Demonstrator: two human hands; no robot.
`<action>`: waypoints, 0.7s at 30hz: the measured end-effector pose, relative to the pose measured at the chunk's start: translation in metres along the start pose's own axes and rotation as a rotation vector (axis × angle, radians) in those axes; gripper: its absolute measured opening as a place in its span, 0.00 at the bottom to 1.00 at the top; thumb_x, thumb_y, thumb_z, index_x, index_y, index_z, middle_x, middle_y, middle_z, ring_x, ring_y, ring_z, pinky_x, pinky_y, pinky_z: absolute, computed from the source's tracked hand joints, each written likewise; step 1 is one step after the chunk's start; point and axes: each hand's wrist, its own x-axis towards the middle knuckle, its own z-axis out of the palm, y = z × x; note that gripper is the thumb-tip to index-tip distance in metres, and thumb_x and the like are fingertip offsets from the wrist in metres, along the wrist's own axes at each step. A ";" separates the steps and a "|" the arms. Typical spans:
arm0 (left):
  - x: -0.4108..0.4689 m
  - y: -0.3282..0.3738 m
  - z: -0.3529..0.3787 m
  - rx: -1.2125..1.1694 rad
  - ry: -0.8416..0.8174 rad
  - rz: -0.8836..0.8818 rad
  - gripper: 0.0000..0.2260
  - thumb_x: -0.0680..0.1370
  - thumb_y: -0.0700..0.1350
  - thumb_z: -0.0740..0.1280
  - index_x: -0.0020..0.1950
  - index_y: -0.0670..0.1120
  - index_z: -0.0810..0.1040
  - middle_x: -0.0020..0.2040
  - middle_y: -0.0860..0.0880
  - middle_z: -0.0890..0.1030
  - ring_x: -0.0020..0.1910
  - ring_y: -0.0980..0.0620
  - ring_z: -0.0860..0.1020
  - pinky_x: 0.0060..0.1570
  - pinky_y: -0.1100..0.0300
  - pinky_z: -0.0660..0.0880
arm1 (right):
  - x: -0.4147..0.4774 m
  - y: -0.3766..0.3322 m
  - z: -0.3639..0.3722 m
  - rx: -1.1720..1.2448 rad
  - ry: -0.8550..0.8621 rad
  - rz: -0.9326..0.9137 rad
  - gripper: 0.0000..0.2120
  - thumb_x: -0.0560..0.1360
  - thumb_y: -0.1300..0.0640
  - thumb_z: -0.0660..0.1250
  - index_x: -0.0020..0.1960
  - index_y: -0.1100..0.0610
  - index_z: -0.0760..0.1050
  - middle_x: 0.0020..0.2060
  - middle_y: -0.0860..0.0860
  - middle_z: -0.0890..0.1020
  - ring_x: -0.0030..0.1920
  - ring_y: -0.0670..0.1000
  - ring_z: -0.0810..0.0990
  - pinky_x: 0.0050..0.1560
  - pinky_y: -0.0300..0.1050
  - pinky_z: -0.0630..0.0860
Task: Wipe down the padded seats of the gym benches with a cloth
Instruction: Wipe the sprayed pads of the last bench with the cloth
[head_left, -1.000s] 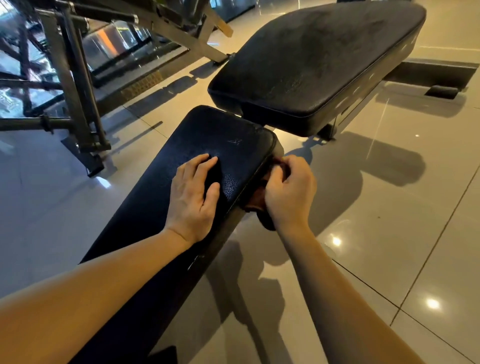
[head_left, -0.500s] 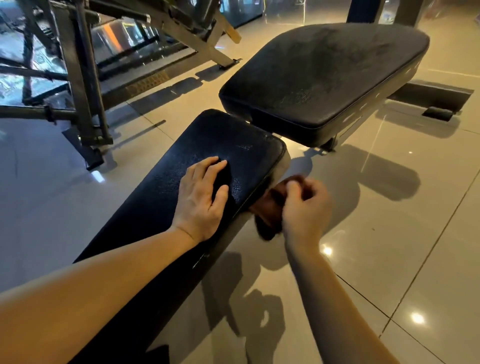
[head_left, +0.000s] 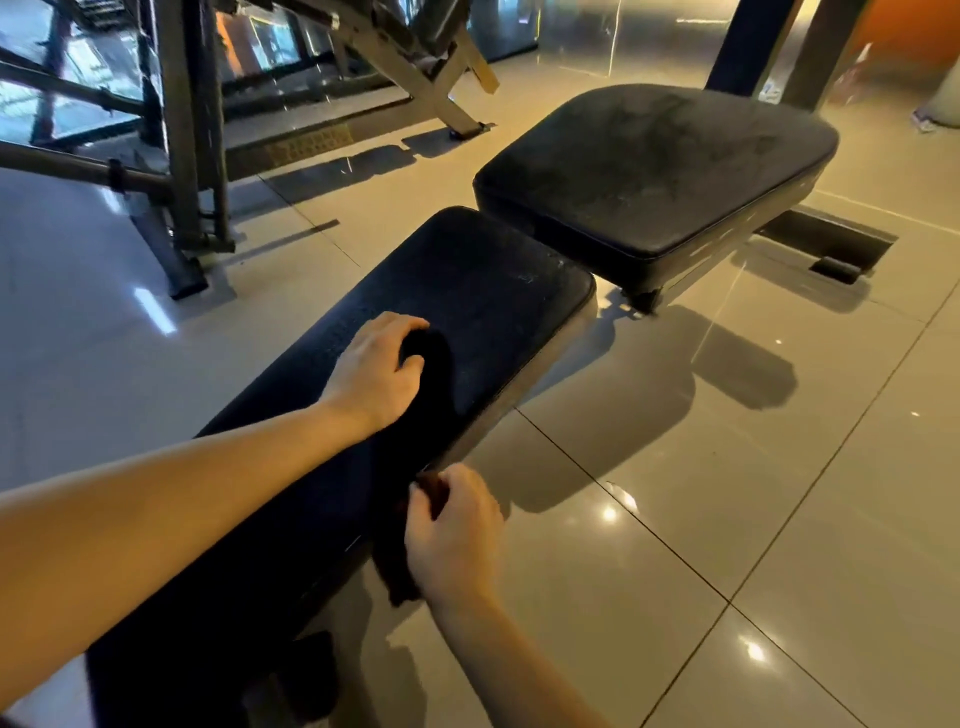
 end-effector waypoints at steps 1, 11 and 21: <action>-0.002 0.002 -0.004 -0.017 -0.040 -0.015 0.20 0.80 0.41 0.67 0.72 0.49 0.72 0.68 0.51 0.75 0.69 0.51 0.71 0.70 0.54 0.65 | 0.001 -0.003 -0.006 0.005 0.003 -0.004 0.08 0.80 0.52 0.68 0.44 0.48 0.72 0.39 0.42 0.74 0.44 0.40 0.74 0.43 0.32 0.71; -0.016 0.000 -0.032 0.016 -0.340 -0.073 0.21 0.81 0.40 0.65 0.74 0.50 0.72 0.59 0.52 0.78 0.53 0.55 0.72 0.55 0.60 0.68 | -0.002 -0.010 -0.008 -0.331 -0.197 -0.205 0.04 0.79 0.54 0.67 0.53 0.53 0.75 0.50 0.47 0.73 0.49 0.47 0.74 0.52 0.43 0.75; -0.010 0.094 -0.024 -0.260 -0.466 -0.009 0.09 0.80 0.51 0.70 0.58 0.50 0.81 0.51 0.50 0.84 0.52 0.52 0.82 0.52 0.58 0.77 | 0.043 -0.003 -0.130 0.455 0.036 0.418 0.04 0.79 0.57 0.71 0.48 0.57 0.83 0.43 0.58 0.84 0.50 0.57 0.83 0.47 0.52 0.79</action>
